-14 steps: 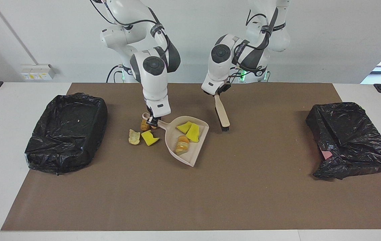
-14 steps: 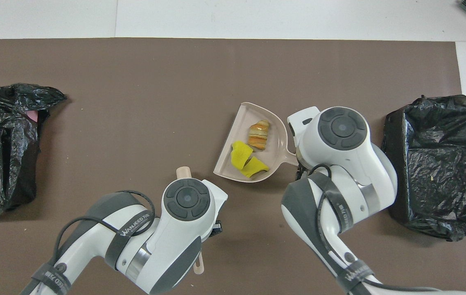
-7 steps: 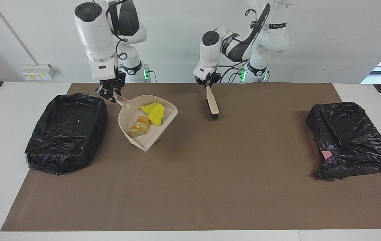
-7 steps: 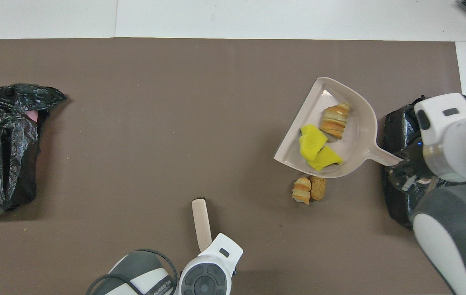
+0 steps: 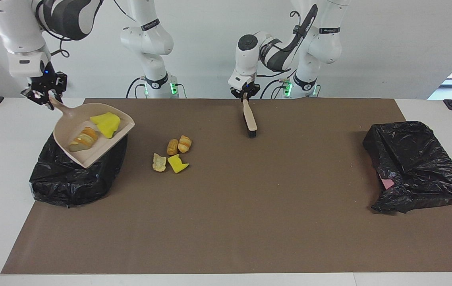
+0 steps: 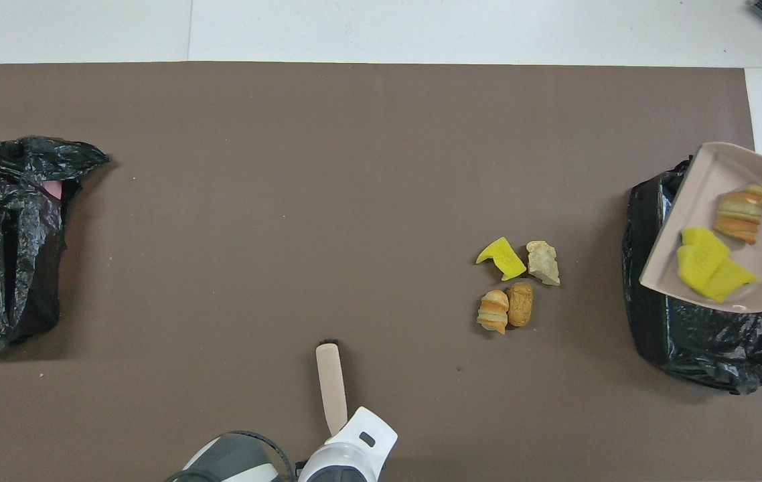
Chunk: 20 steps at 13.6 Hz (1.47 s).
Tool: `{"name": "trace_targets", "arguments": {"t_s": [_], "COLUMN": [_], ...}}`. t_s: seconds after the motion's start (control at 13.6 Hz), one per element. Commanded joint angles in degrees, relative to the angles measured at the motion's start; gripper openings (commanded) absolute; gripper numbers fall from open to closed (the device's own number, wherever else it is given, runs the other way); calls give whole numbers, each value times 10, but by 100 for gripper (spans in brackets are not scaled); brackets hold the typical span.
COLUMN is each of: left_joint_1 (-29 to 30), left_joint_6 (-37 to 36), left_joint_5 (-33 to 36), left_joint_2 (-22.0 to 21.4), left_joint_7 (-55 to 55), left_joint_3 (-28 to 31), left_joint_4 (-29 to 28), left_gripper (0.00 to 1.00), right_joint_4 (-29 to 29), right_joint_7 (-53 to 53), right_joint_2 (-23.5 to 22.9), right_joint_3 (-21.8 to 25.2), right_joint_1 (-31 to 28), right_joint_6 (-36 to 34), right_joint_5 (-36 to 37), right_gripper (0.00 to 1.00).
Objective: Sweep and dump trash in bin
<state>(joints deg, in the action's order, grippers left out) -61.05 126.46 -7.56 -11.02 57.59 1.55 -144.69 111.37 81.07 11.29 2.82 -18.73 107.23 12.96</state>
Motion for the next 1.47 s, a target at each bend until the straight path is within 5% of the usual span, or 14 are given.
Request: {"name": "trace_targets", "arguments": {"t_s": [0.0, 0.22, 0.44, 0.66, 0.88, 1.18, 1.4], "left_joint_1": [-4, -1, 22, 76, 151, 248, 316], "left_joint_6": [12, 8, 3, -19, -93, -174, -248], "left_joint_5": [10, 9, 9, 19, 26, 27, 27], "left_joint_2": [-16, -13, 12, 39, 87, 84, 83], "left_joint_7": [-17, -62, -82, -139, -209, -328, -417], "left_joint_3": [8, 9, 10, 12, 12, 15, 15], "left_joint_4": [-20, -17, 18, 92, 224, 342, 416], "left_gripper": [2, 35, 100, 100, 100, 100, 100], "right_joint_4": [7, 7, 13, 12, 12, 17, 36], "right_joint_7": [80, 147, 262, 316, 313, 298, 164], "right_joint_2": [-23, -36, -36, -36, -36, -36, -29], "right_joint_3": [-8, -8, -8, -5, -4, -5, -5], "right_joint_1": [-65, -75, -82, -116, -112, -105, -35], "right_joint_6": [67, 102, 148, 172, 172, 185, 148], "right_joint_5": [34, 126, 145, 149, 149, 170, 290], "right_gripper": [0, 0, 0, 0, 0, 0, 0]}}
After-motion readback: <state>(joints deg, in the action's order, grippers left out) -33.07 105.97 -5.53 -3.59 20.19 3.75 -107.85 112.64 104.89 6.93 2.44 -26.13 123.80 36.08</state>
